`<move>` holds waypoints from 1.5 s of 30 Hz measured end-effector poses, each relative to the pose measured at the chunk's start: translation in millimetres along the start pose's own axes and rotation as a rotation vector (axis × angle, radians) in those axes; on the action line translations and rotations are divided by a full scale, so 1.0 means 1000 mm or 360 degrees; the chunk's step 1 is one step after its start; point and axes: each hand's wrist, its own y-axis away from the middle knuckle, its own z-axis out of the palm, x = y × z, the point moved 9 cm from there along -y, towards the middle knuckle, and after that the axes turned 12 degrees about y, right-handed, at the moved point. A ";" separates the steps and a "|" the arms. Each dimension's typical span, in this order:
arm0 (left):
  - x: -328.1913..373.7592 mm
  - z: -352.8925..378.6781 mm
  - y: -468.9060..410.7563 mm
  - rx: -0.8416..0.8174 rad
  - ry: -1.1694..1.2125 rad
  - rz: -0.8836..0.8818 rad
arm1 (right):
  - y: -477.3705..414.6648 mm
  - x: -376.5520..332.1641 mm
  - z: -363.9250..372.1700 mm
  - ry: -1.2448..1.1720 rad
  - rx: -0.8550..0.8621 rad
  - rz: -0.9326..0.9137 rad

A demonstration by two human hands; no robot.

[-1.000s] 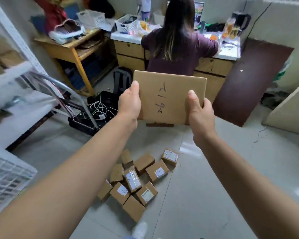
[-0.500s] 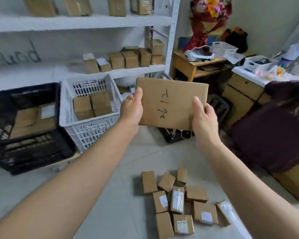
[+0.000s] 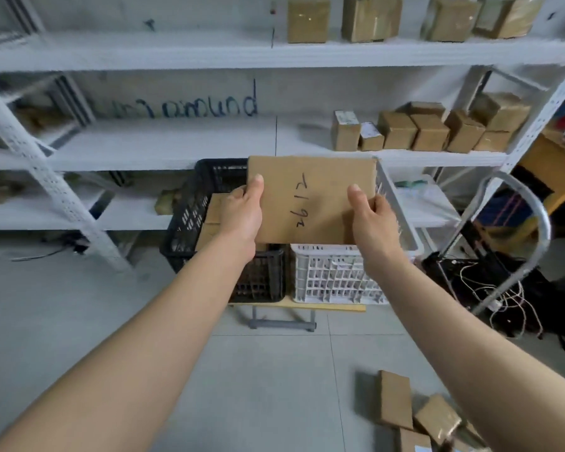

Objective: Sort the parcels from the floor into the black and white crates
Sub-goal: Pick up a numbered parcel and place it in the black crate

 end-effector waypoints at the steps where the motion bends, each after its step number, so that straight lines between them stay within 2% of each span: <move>1: 0.002 -0.011 -0.014 0.0030 0.0001 -0.0003 | -0.007 -0.004 0.018 0.0021 -0.0033 -0.0006; 11: 0.006 -0.071 -0.145 0.0305 0.0101 -0.0063 | -0.102 -0.033 0.165 0.0133 -0.0364 -0.0074; 17: -0.006 -0.073 -0.229 0.0483 0.0111 -0.0217 | -0.180 -0.045 0.239 0.0142 -0.0617 -0.0119; 24: -0.030 -0.072 -0.302 0.0638 0.0118 -0.0393 | -0.266 -0.053 0.309 0.0406 -0.0801 -0.0156; 30: -0.055 -0.078 -0.348 0.0581 0.0098 -0.0550 | -0.309 -0.045 0.364 0.0564 -0.0856 -0.0137; 38: -0.118 -0.093 -0.388 0.0602 0.0374 -0.0926 | -0.344 -0.003 0.433 0.1032 -0.0855 -0.0086; 45: -0.159 -0.105 -0.422 0.0679 0.0445 -0.1151 | -0.363 0.030 0.489 0.0982 -0.0835 0.0039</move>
